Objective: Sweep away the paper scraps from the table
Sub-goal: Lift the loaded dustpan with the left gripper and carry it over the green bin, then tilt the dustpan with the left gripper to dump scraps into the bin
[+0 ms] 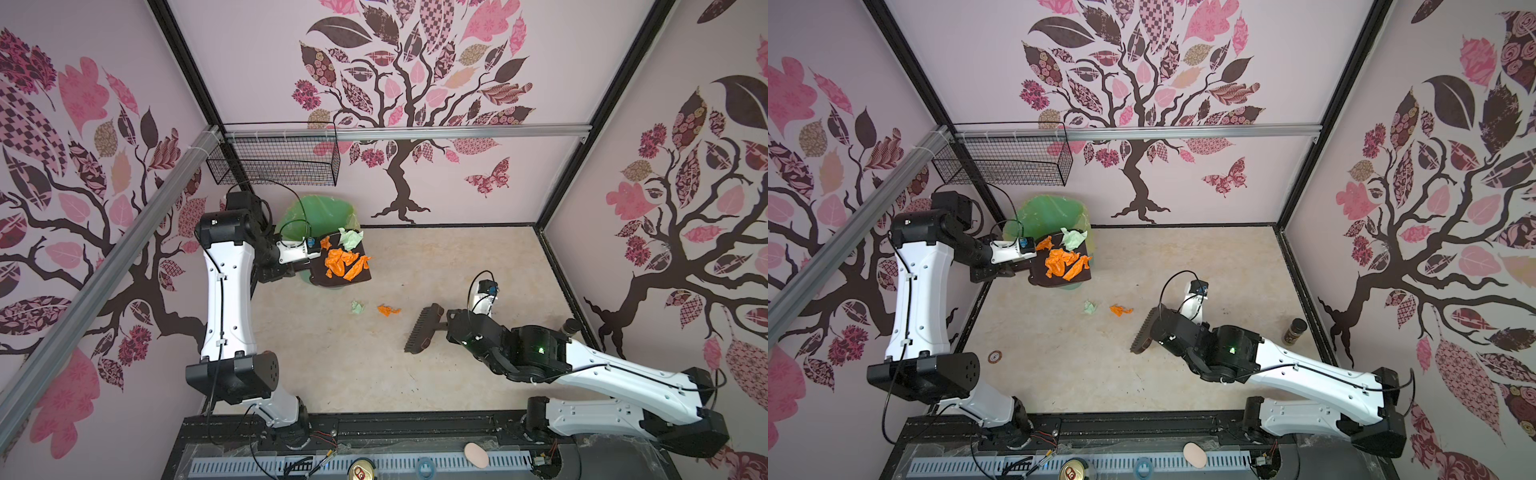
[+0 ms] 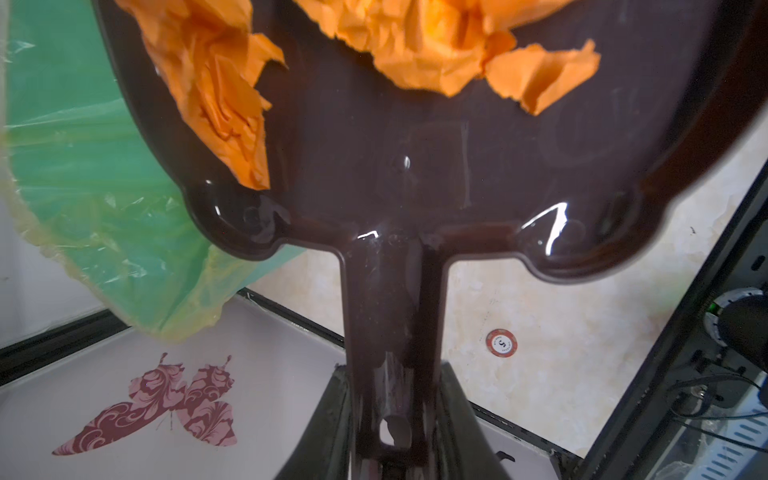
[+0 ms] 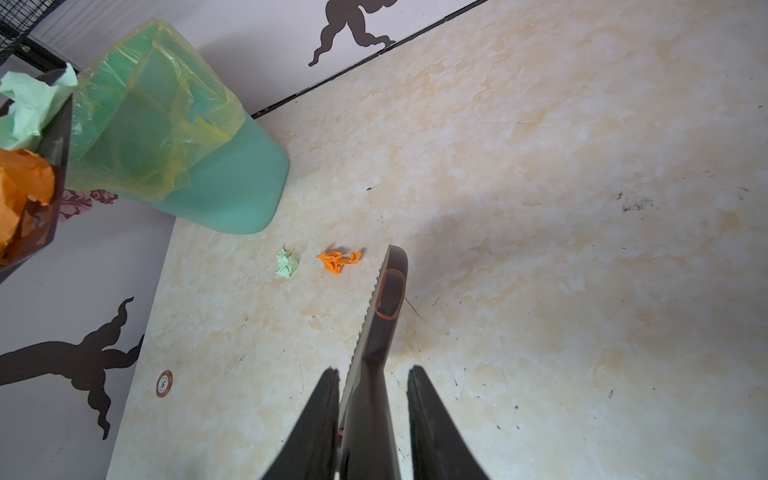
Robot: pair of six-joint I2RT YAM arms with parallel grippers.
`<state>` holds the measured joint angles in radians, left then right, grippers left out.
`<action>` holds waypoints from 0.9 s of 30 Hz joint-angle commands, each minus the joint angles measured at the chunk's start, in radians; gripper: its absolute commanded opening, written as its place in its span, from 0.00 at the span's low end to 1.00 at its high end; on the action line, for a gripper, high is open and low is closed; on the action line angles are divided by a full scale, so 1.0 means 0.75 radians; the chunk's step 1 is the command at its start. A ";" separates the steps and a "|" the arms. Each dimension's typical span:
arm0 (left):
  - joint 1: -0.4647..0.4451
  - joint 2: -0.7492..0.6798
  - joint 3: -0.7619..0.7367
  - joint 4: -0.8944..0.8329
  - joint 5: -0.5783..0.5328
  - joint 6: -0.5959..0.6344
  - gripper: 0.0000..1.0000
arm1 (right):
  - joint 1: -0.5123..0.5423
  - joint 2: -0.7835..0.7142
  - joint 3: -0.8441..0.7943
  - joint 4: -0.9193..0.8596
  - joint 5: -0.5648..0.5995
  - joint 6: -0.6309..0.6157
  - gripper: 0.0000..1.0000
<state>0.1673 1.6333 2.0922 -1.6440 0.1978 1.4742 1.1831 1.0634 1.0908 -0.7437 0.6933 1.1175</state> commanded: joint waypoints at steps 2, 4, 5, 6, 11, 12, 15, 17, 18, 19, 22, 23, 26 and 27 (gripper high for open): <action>0.035 0.078 0.133 -0.200 0.028 0.020 0.14 | -0.006 -0.029 0.008 0.034 0.009 -0.019 0.00; 0.046 0.120 0.183 -0.200 0.016 0.021 0.14 | -0.005 -0.025 0.009 0.036 0.003 -0.019 0.00; 0.055 0.136 0.203 -0.202 0.017 0.024 0.14 | -0.005 -0.023 0.007 0.038 0.000 -0.019 0.00; 0.065 0.154 0.222 -0.201 0.020 0.028 0.14 | -0.005 -0.019 0.005 0.043 -0.005 -0.019 0.00; 0.103 0.240 0.282 -0.203 0.003 0.039 0.14 | -0.005 0.002 -0.019 0.076 -0.031 -0.015 0.00; 0.110 0.263 0.303 -0.205 0.000 0.033 0.14 | -0.005 0.009 -0.029 0.096 -0.045 -0.015 0.00; 0.130 0.330 0.362 -0.209 -0.003 0.014 0.14 | -0.004 0.049 -0.041 0.131 -0.082 -0.017 0.00; 0.142 0.378 0.405 -0.209 0.001 0.000 0.14 | -0.005 0.079 -0.036 0.135 -0.092 -0.018 0.00; 0.145 0.404 0.433 -0.208 0.000 -0.005 0.14 | -0.005 0.094 -0.032 0.136 -0.096 -0.023 0.00; 0.145 0.430 0.465 -0.209 -0.008 -0.009 0.14 | -0.005 0.103 -0.029 0.140 -0.100 -0.027 0.00; 0.148 0.496 0.571 -0.208 -0.017 -0.020 0.13 | -0.005 0.121 -0.013 0.138 -0.099 -0.041 0.00; 0.147 0.517 0.599 -0.207 -0.026 -0.021 0.13 | -0.006 0.123 -0.005 0.136 -0.096 -0.047 0.00; 0.153 0.584 0.684 -0.208 -0.051 -0.025 0.13 | -0.012 0.126 0.006 0.130 -0.090 -0.059 0.00; 0.155 0.606 0.707 -0.207 -0.054 -0.028 0.13 | -0.013 0.125 0.010 0.130 -0.090 -0.060 0.00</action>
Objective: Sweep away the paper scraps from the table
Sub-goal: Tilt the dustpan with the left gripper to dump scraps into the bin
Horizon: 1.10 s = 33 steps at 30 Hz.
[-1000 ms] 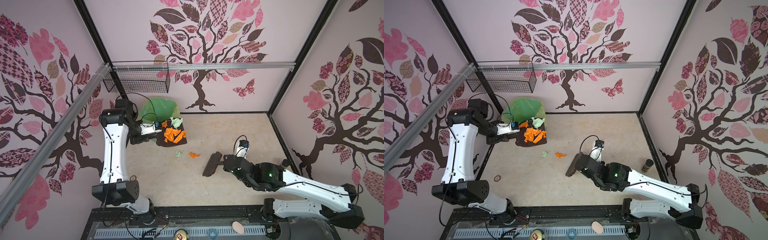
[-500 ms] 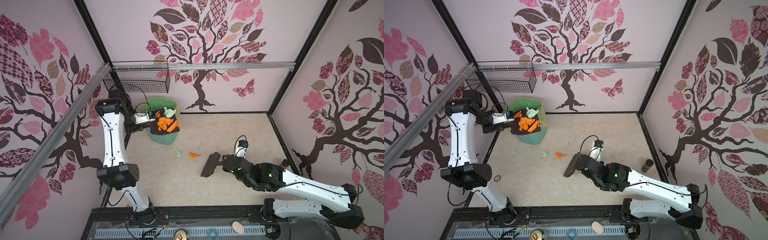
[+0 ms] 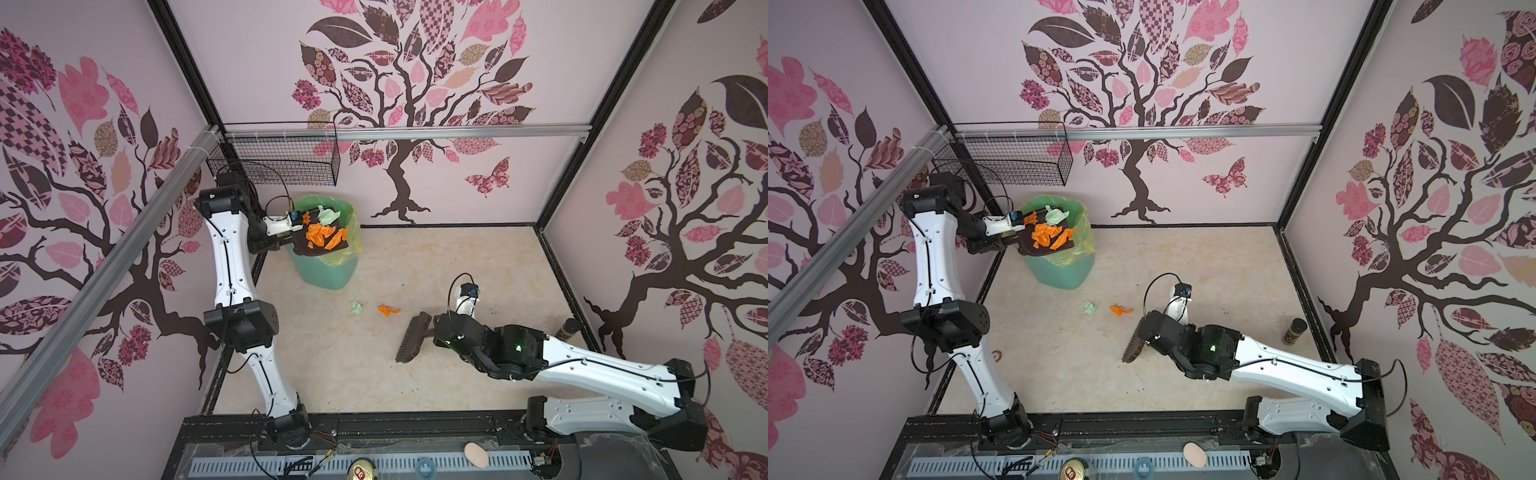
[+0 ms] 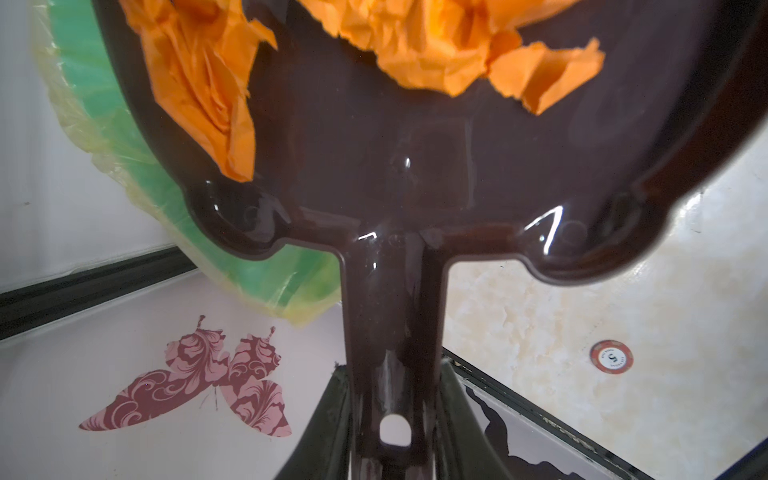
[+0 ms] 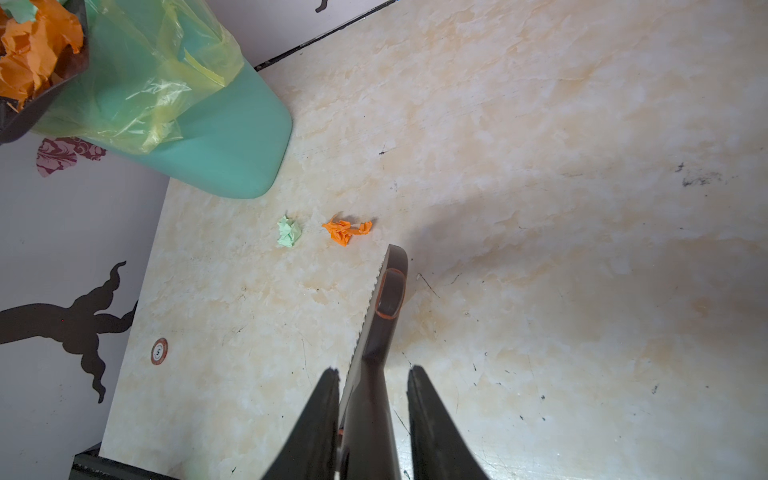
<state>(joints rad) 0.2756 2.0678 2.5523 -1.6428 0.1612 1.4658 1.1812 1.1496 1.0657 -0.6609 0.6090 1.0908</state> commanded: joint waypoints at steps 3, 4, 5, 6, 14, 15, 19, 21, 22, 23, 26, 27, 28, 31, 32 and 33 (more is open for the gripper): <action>0.024 0.075 0.165 -0.207 -0.002 -0.023 0.13 | -0.012 0.011 0.041 0.025 0.019 -0.029 0.00; 0.032 0.087 0.193 -0.207 0.010 -0.023 0.13 | -0.012 0.013 0.038 0.026 0.018 -0.028 0.00; 0.037 0.102 0.220 -0.205 0.003 -0.024 0.13 | -0.012 0.014 0.034 0.026 0.015 -0.029 0.00; 0.040 0.121 0.253 -0.205 -0.007 -0.024 0.13 | -0.014 0.017 0.031 0.026 0.012 -0.027 0.00; 0.040 0.209 0.376 -0.142 -0.125 0.002 0.11 | -0.014 0.020 -0.005 0.054 -0.004 -0.016 0.00; 0.034 0.199 0.362 -0.096 -0.144 0.010 0.11 | -0.016 0.022 -0.009 0.059 -0.004 -0.015 0.00; -0.015 0.183 0.341 -0.008 -0.292 0.109 0.11 | -0.021 0.039 -0.018 0.084 -0.020 -0.022 0.00; -0.038 0.185 0.357 0.031 -0.355 0.161 0.11 | -0.021 0.044 -0.025 0.100 -0.026 -0.023 0.00; -0.052 0.181 0.358 0.054 -0.386 0.186 0.10 | -0.020 0.045 -0.034 0.110 -0.031 -0.023 0.00; -0.066 0.177 0.359 0.069 -0.414 0.208 0.11 | -0.021 0.046 -0.043 0.121 -0.035 -0.021 0.00; -0.106 0.171 0.367 0.108 -0.484 0.257 0.11 | -0.020 0.042 -0.085 0.163 -0.058 -0.009 0.00; -0.115 0.166 0.370 0.123 -0.494 0.270 0.11 | -0.021 0.042 -0.099 0.179 -0.069 -0.008 0.00; -0.121 0.161 0.374 0.140 -0.495 0.277 0.10 | -0.020 0.041 -0.112 0.191 -0.078 -0.006 0.00; -0.124 0.154 0.379 0.174 -0.493 0.279 0.10 | -0.020 0.042 -0.140 0.212 -0.098 -0.002 0.00; -0.122 0.154 0.383 0.170 -0.490 0.270 0.10 | -0.020 0.039 -0.146 0.214 -0.100 -0.001 0.00; -0.122 0.152 0.385 0.159 -0.484 0.256 0.10 | -0.021 0.037 -0.154 0.216 -0.104 -0.002 0.00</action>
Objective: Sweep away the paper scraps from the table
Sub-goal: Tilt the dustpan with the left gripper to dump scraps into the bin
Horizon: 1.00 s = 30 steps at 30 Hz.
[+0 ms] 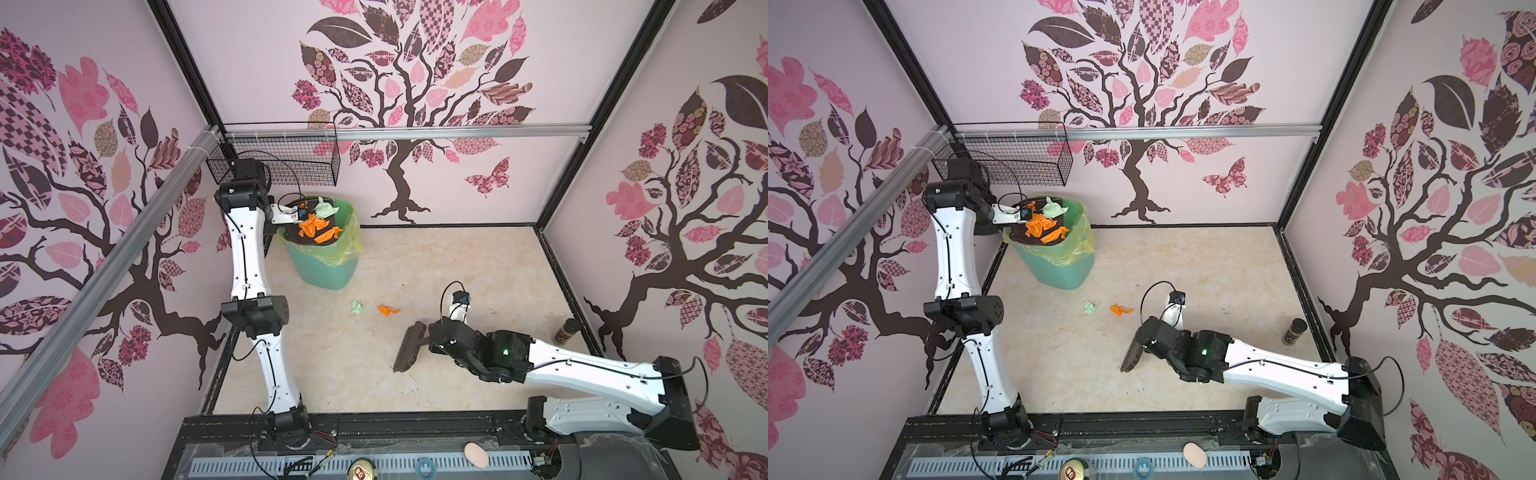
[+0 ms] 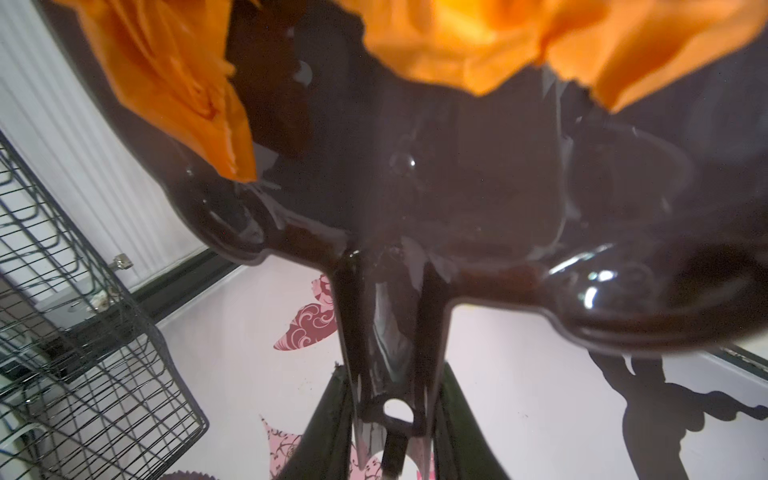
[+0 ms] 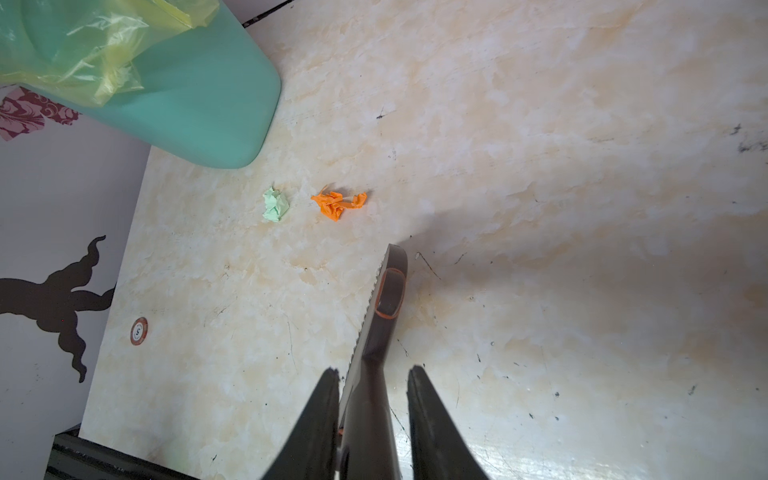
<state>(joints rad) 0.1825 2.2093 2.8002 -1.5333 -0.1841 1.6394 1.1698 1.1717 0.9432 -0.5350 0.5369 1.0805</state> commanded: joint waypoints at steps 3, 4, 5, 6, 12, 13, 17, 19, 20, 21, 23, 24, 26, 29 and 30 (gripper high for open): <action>0.002 -0.043 0.054 0.016 -0.001 -0.016 0.10 | -0.005 -0.001 -0.005 0.053 -0.005 0.014 0.00; 0.001 -0.051 0.052 0.033 0.005 -0.020 0.10 | -0.005 -0.008 -0.007 0.055 -0.003 0.012 0.00; 0.000 -0.056 0.050 0.055 0.007 -0.021 0.10 | -0.005 -0.015 -0.008 0.054 -0.001 0.009 0.00; -0.002 -0.062 0.049 0.078 0.005 -0.012 0.10 | -0.005 -0.023 -0.007 0.048 0.004 0.007 0.00; -0.005 -0.063 0.035 0.283 -0.082 0.091 0.10 | -0.006 -0.041 -0.010 0.040 0.021 0.013 0.00; -0.006 -0.059 0.043 0.294 -0.092 0.104 0.10 | -0.005 -0.040 -0.013 0.047 0.017 0.015 0.00; -0.015 -0.065 0.030 0.338 -0.126 0.124 0.10 | -0.005 -0.030 -0.030 0.071 -0.001 0.022 0.00; -0.019 -0.062 0.026 0.347 -0.145 0.137 0.10 | -0.005 -0.029 -0.032 0.068 -0.002 0.021 0.00; -0.022 -0.066 0.024 0.359 -0.146 0.141 0.10 | -0.005 -0.031 -0.034 0.065 -0.001 0.020 0.00; -0.024 -0.069 0.015 0.380 -0.161 0.151 0.10 | -0.005 -0.036 -0.036 0.063 0.002 0.021 0.00; -0.027 -0.078 0.004 0.429 -0.164 0.173 0.10 | -0.006 -0.050 -0.040 0.059 0.008 0.020 0.00; -0.028 -0.077 -0.004 0.457 -0.178 0.195 0.10 | -0.005 -0.056 -0.042 0.056 0.012 0.020 0.00; -0.032 -0.071 0.001 0.484 -0.190 0.223 0.10 | -0.005 -0.065 -0.045 0.054 0.016 0.020 0.00; -0.037 -0.071 0.001 0.520 -0.200 0.247 0.10 | -0.005 -0.069 -0.051 0.055 0.020 0.020 0.00; -0.038 -0.073 0.000 0.537 -0.200 0.253 0.10 | -0.006 -0.069 -0.052 0.055 0.020 0.020 0.00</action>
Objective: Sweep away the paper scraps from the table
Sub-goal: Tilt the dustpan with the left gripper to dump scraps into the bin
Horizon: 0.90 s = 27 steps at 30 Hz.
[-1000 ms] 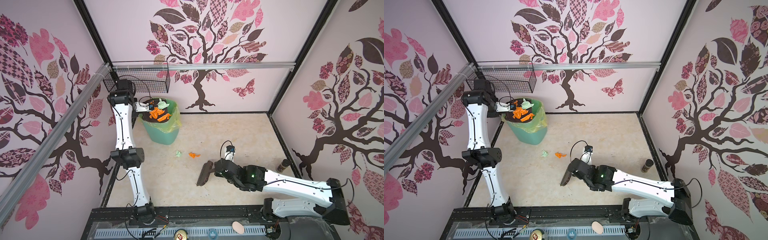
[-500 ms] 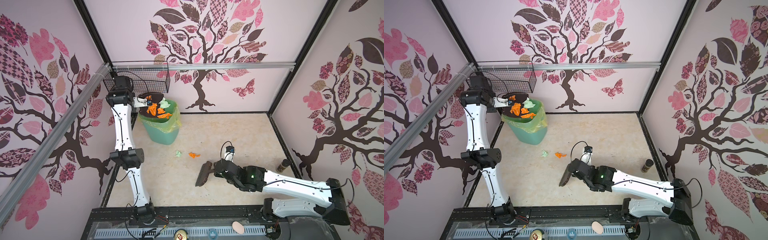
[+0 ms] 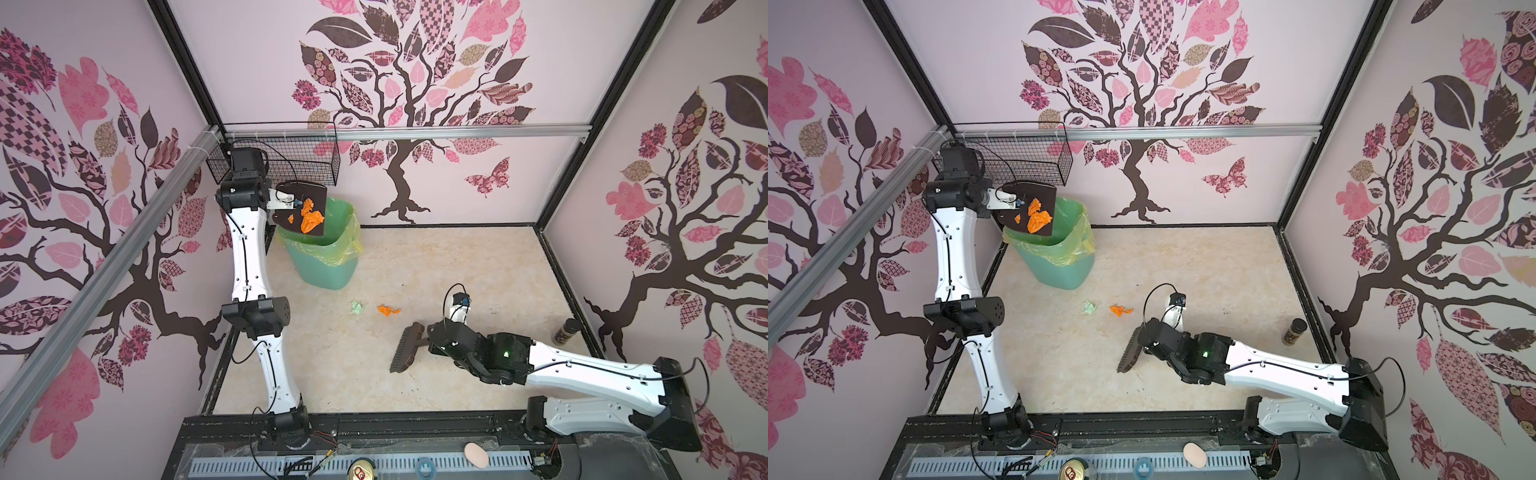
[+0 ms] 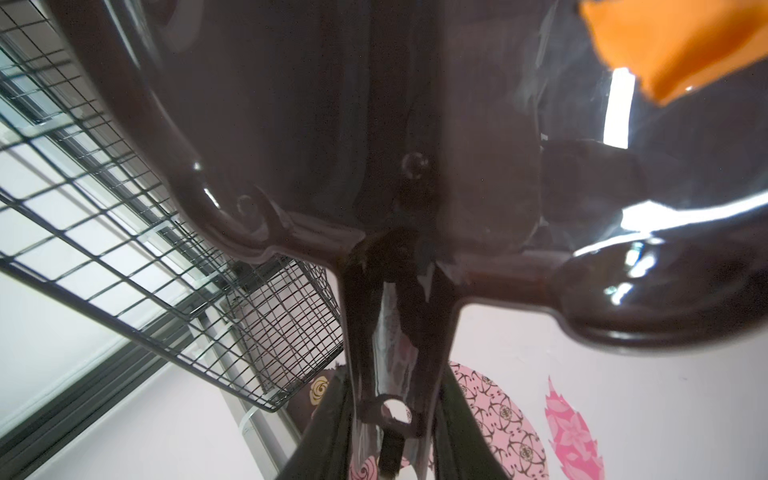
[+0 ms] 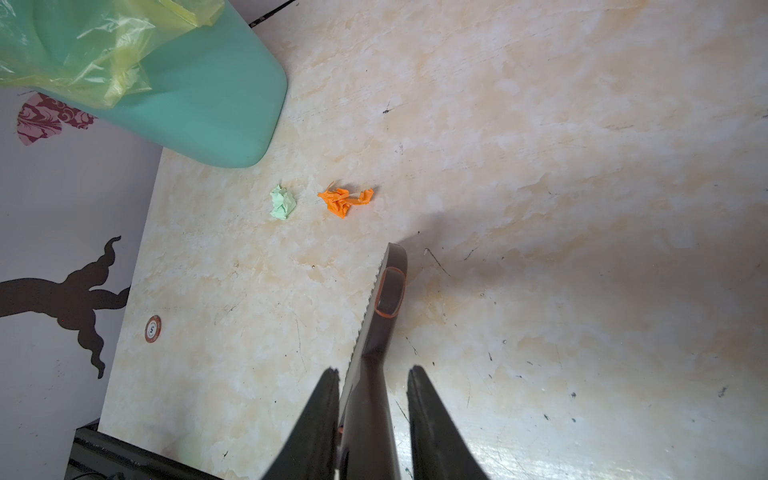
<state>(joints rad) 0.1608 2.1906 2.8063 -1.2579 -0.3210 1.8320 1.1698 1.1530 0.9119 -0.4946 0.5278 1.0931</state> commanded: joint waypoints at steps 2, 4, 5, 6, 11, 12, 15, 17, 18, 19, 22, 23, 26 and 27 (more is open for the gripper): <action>-0.014 -0.057 -0.020 0.215 -0.025 0.007 0.10 | -0.005 -0.042 -0.007 0.000 0.033 0.001 0.00; -0.018 -0.067 -0.034 0.242 -0.026 0.014 0.10 | -0.005 -0.038 -0.003 -0.003 0.029 -0.003 0.00; -0.025 -0.077 -0.042 0.253 -0.027 0.015 0.10 | -0.005 -0.038 -0.003 -0.004 0.029 -0.003 0.00; -0.030 -0.089 -0.053 0.259 -0.026 0.015 0.10 | -0.005 -0.038 -0.003 -0.005 0.028 -0.005 0.00; -0.065 -0.155 -0.126 0.307 -0.014 0.013 0.09 | -0.005 -0.042 -0.009 0.002 0.026 -0.003 0.00; -0.073 -0.159 -0.128 0.298 -0.030 0.015 0.09 | -0.005 -0.042 -0.011 0.006 0.025 -0.003 0.00; -0.090 -0.166 -0.133 0.284 -0.072 0.012 0.09 | -0.005 -0.040 -0.007 0.004 0.015 -0.005 0.00; -0.096 -0.196 -0.172 0.277 -0.047 0.000 0.09 | -0.005 -0.046 -0.009 -0.003 0.016 -0.003 0.00; -0.098 -0.210 -0.215 0.300 -0.060 0.003 0.09 | -0.005 -0.051 -0.011 -0.001 0.018 -0.003 0.00; -0.099 -0.219 -0.241 0.311 -0.059 0.004 0.09 | -0.005 -0.054 -0.011 -0.001 0.020 -0.005 0.00; -0.100 -0.225 -0.235 0.274 -0.056 -0.020 0.09 | -0.004 -0.057 -0.001 -0.014 0.020 -0.009 0.00; -0.101 -0.225 -0.243 0.274 -0.074 -0.015 0.09 | -0.005 -0.058 -0.001 -0.015 0.020 -0.009 0.00; -0.101 -0.225 -0.247 0.254 -0.081 -0.012 0.08 | -0.005 -0.059 0.000 -0.014 0.018 -0.010 0.00; -0.099 -0.235 -0.263 0.271 -0.074 -0.008 0.08 | -0.005 -0.059 0.001 -0.015 0.018 -0.010 0.00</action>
<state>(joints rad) 0.0925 2.0464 2.6350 -1.1530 -0.3878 1.8824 1.1698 1.1427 0.9073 -0.4973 0.5270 1.0924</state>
